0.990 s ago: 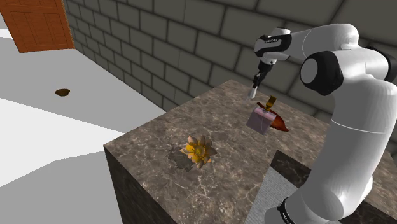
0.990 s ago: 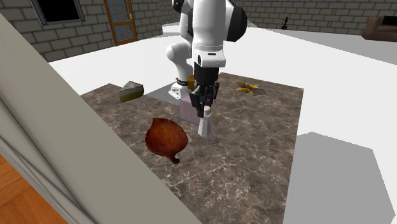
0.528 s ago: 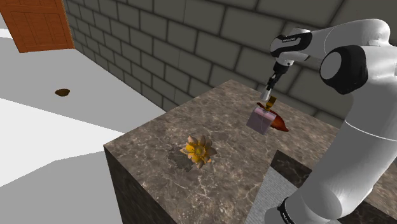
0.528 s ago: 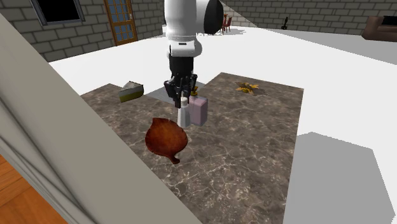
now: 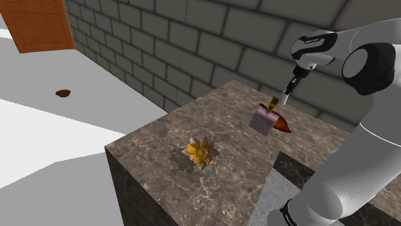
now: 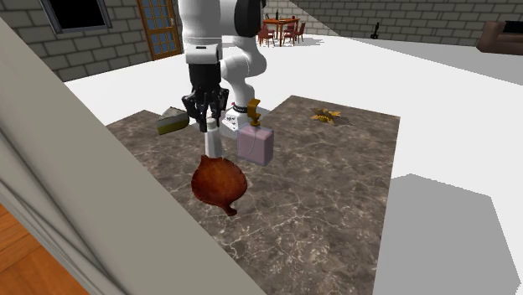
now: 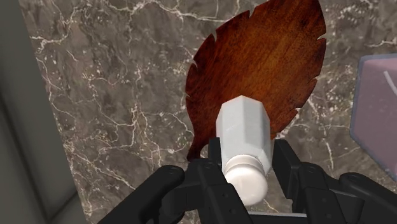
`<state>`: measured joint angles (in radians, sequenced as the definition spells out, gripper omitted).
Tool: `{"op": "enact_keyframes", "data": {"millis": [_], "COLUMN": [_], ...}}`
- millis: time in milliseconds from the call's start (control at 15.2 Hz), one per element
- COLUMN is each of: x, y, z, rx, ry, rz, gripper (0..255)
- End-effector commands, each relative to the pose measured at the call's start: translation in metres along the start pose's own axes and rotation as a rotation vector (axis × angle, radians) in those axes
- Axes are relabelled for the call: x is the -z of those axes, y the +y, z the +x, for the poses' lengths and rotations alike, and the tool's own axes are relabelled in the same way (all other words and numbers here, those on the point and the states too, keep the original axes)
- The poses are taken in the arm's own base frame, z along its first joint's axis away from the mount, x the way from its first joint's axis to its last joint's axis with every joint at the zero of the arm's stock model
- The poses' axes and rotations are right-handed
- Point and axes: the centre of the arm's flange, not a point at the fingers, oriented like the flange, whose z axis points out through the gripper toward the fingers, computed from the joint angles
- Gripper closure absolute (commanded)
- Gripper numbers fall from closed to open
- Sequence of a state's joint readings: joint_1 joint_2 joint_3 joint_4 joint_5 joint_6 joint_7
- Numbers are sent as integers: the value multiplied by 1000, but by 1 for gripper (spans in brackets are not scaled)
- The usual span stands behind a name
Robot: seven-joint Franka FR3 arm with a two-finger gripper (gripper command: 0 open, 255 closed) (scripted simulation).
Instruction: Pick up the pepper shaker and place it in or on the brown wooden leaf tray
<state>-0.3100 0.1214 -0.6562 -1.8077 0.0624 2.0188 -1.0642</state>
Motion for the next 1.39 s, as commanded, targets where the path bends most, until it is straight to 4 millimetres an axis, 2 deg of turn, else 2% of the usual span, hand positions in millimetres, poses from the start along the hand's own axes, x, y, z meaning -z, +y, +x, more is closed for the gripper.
{"op": "enact_keyframes", "data": {"millis": [0,1122,1320], "x": [-10,-101,-101], "y": [-1,-11,-11], "z": [-2,-6,-6], "rx": [1,1,1], "ry": [0,0,0], "rz": [0,0,0], "gripper": [255,255,255]}}
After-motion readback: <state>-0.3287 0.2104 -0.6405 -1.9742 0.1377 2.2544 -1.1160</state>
